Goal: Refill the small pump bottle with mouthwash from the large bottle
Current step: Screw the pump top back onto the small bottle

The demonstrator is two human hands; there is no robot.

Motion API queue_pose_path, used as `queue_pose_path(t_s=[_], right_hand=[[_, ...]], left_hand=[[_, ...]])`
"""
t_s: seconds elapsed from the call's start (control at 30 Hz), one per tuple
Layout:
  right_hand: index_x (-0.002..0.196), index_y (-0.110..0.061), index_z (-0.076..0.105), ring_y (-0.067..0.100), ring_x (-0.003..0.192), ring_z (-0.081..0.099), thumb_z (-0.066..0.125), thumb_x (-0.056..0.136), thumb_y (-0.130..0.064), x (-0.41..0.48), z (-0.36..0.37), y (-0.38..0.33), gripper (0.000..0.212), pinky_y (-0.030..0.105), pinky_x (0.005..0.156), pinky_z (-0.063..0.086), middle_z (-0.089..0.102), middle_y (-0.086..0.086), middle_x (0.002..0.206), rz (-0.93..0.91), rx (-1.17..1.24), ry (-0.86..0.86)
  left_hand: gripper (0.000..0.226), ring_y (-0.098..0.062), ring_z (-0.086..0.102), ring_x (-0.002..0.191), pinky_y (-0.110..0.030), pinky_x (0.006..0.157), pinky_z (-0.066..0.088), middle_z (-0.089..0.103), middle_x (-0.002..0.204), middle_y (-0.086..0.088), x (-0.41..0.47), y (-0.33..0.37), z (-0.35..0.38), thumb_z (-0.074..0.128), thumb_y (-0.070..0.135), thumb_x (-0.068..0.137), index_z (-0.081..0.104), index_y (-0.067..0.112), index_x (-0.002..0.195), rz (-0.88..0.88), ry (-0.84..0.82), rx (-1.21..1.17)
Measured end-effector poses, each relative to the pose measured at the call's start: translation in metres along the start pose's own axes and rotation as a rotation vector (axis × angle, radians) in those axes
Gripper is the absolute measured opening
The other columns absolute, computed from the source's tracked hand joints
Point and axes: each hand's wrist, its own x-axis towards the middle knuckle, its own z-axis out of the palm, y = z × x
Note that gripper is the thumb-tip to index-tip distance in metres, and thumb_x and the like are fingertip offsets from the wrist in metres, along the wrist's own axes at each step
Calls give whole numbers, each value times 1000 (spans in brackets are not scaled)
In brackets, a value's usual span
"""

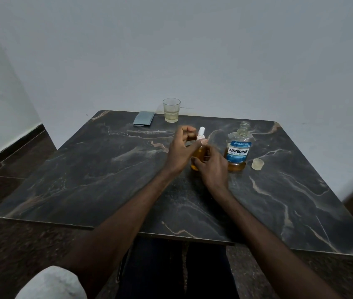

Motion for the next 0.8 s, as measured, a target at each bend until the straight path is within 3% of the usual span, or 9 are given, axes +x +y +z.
queue_pose_path(t_s=[0.1,0.2,0.27,0.43,0.6,0.73,0.8], right_hand=[[140,-17,55,17,118,63,77,90,-30,0,0,-1,56,38,98,56,64,3,133,13,-3,-5],[137,-16,56,17,116,64,77,91,-28,1,1,-1,52,37,96,57,66,4,129,20,0,8],[136,-15,57,17,114,64,78,90,-28,1,1,-1,51,34,94,57,66,4,127,13,-7,19],[135,-15,59,18,113,65,79,89,-27,0,-1,-1,51,33,93,56,67,5,127,-11,-12,24],[131,-14,60,16,108,64,78,90,-27,1,-1,-2,47,31,91,55,68,5,122,-4,-31,27],[131,-15,61,18,110,65,79,88,-31,2,-2,-4,49,37,94,57,68,5,124,5,-48,27],[131,-15,62,18,110,66,80,88,-34,2,-1,-5,50,35,93,57,69,5,123,6,-65,34]], left_hand=[[45,-23,65,127,-52,107,54,70,131,-8,0,-5,-1,69,25,98,50,12,136,-7,-37,-47],[55,-14,65,120,-43,102,58,68,125,1,-1,-3,3,84,37,86,57,19,131,-1,31,47],[52,-10,67,115,-42,99,59,70,120,3,1,-4,5,86,33,84,59,18,127,18,72,30],[37,-22,67,122,-50,105,55,72,124,-8,1,-11,5,74,23,95,58,9,126,44,25,-29],[35,-21,71,104,-42,93,61,73,108,-5,5,-10,10,86,31,83,72,12,109,38,90,29],[27,-30,72,99,-51,90,61,75,100,-10,8,-14,7,84,25,85,77,8,104,31,82,-9],[22,-26,71,97,-53,90,59,74,99,-13,10,-14,4,83,19,87,77,4,103,48,69,3]])
